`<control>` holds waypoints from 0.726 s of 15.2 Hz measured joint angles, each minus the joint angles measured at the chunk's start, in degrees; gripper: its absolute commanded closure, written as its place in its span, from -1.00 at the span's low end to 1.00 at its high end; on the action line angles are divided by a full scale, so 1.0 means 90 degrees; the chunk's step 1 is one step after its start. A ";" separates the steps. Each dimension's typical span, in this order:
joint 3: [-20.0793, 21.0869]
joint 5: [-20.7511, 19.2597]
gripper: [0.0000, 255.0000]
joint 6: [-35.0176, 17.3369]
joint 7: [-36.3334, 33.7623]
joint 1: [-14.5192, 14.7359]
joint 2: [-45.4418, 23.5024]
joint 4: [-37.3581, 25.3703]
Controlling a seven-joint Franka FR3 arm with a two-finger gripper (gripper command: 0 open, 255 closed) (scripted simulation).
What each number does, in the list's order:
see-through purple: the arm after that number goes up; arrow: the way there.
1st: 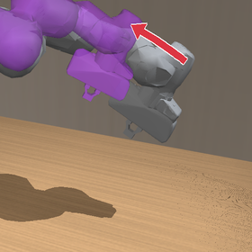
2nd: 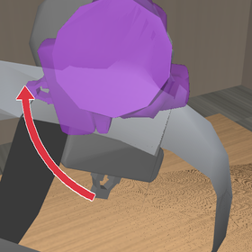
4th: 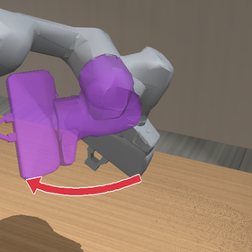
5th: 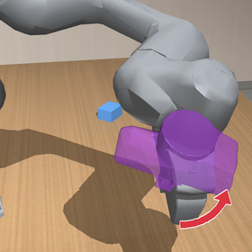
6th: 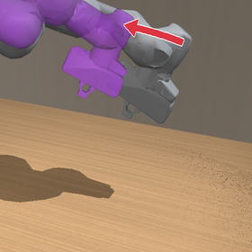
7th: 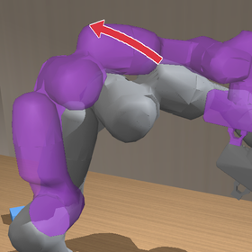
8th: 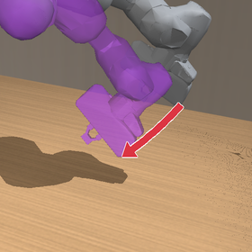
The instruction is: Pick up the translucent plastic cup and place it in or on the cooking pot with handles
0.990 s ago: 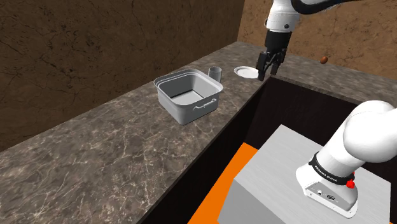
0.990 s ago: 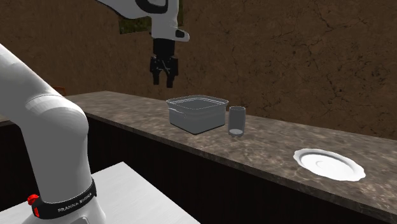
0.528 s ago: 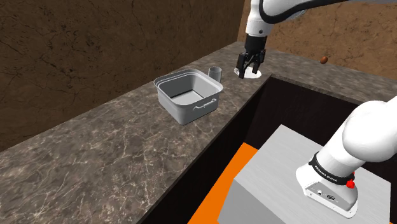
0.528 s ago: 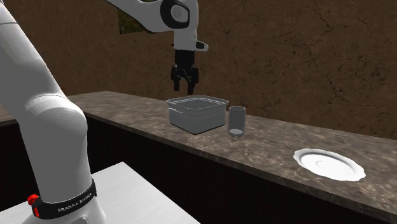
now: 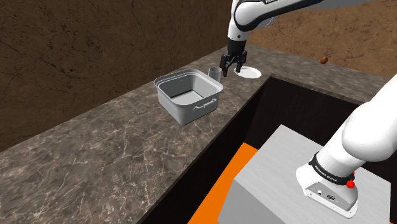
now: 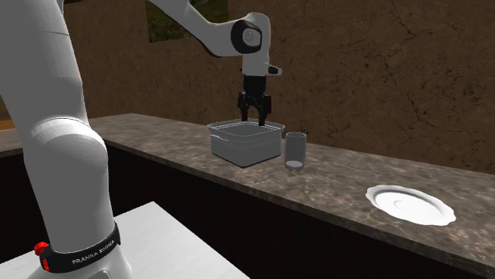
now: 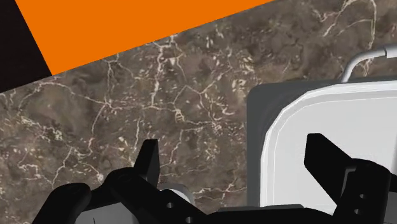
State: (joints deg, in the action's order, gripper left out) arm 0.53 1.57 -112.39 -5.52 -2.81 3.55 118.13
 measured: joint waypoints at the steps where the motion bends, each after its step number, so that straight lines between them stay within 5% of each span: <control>1: -0.0013 -0.0008 -1.00 -0.0011 -0.0003 -0.0014 -0.0244 -0.0252; 11: -0.0146 -0.0021 -1.00 -0.0151 0.0007 -0.0159 -0.2595 -0.2679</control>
State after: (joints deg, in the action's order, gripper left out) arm -0.78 1.39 -113.75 -5.46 -4.24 -19.81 94.01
